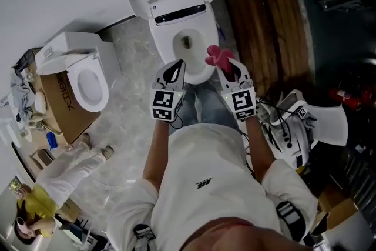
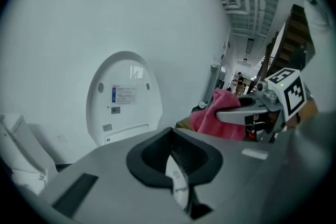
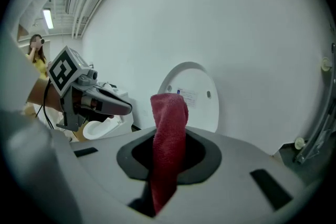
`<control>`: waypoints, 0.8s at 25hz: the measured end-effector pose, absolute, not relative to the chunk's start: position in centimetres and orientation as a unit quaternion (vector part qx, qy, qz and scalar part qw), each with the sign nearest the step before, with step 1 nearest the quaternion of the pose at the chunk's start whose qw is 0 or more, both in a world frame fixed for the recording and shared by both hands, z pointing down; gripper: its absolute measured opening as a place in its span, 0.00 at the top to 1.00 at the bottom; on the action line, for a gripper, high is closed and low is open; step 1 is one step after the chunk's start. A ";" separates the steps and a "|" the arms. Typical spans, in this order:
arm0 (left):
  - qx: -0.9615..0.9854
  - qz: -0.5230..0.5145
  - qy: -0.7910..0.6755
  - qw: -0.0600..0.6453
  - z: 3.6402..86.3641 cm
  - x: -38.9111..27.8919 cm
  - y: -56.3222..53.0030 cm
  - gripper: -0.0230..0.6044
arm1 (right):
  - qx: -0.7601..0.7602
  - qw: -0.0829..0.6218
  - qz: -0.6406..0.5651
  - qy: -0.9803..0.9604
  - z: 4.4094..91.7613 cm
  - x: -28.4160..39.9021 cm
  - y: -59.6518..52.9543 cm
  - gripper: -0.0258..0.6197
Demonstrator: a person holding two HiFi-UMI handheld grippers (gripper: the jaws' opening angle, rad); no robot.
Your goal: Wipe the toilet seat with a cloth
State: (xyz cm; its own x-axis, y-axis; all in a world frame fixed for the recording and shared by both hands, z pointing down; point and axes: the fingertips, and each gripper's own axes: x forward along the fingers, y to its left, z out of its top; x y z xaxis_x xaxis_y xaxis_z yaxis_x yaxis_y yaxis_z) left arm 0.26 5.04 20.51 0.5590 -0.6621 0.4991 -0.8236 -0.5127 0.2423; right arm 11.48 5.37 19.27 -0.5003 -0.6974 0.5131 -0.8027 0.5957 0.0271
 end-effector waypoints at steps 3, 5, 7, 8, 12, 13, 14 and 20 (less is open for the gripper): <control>0.858 0.172 -0.437 0.207 17.2 0.0 5.5 0.95 | 0.431 0.233 0.098 -0.866 15.9 10.8 6.3 0.89; 0.861 0.168 -0.437 0.197 15.3 -0.2 6.0 0.95 | 0.435 0.228 0.097 -0.866 14.0 10.8 7.0 0.89; 0.864 0.160 -0.438 0.190 13.4 -0.7 6.3 0.95 | 0.438 0.224 0.095 -0.865 12.4 10.5 7.6 0.89; 0.865 0.157 -0.439 0.184 12.7 -1.0 6.4 0.95 | 0.438 0.221 0.093 -0.866 11.8 10.3 7.7 0.89; 0.871 0.157 -0.438 0.159 10.7 -1.2 6.7 0.95 | 0.432 0.214 0.081 -0.873 10.0 9.7 8.2 0.89; 0.871 0.155 -0.439 0.156 10.2 -1.1 6.9 0.95 | 0.430 0.214 0.078 -0.874 9.7 9.7 8.4 0.89; 0.872 0.152 -0.440 0.153 9.7 -0.9 7.1 0.95 | 0.429 0.213 0.075 -0.875 9.4 9.7 8.5 0.89; 0.874 0.141 -0.442 0.141 7.5 -0.9 7.5 0.95 | 0.436 0.200 0.067 -0.875 7.6 9.0 8.3 0.89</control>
